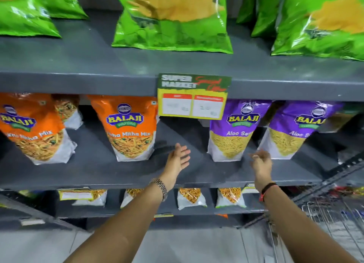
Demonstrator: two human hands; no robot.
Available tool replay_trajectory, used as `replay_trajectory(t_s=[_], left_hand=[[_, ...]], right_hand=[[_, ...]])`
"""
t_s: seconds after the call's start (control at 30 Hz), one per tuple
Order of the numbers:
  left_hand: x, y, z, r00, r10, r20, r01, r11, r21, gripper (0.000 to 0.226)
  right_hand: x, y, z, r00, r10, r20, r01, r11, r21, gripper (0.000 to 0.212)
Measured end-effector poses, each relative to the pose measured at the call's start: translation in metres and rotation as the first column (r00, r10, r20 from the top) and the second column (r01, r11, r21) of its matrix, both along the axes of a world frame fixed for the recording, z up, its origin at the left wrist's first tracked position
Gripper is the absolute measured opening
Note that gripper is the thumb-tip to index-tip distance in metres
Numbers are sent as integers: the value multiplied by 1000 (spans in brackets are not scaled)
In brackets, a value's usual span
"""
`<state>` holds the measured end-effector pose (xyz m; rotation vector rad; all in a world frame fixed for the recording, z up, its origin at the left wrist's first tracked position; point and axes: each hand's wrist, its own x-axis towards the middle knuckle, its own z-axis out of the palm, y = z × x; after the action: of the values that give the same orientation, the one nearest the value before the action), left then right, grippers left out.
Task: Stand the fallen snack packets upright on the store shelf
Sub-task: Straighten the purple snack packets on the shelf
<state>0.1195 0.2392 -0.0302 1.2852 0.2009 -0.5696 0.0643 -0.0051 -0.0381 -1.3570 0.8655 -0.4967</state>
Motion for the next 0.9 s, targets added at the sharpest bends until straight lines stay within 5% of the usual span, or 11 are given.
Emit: replay_trajectory(t_s=[0.07,0.2,0.33,0.5,0.9], left_hand=[[-4,-32,4,1000,-8,-15,8,1000,-11,61],[-14,-77,2,1000,-11,15,11,1000,6,65],[-24,-99,7,999,15,28,-14,1000,-16,66],[-25,-111,16,994,94,62,-94,996,3,63],[-22,-104,18,985,161,63,-166,981,98,63]], right_hand=[[5,-20,-5,980,187,-64,-190,981,-37,41],[7,-39,-9,896,439,-69,-442,897,-32,86],[10,-41,-9,818,575,11,-574,817,-47,79],[12,-39,-9,815,578,42,-578,816,-27,62],[21,-19,5,820,572,34,-573,819,33,62]])
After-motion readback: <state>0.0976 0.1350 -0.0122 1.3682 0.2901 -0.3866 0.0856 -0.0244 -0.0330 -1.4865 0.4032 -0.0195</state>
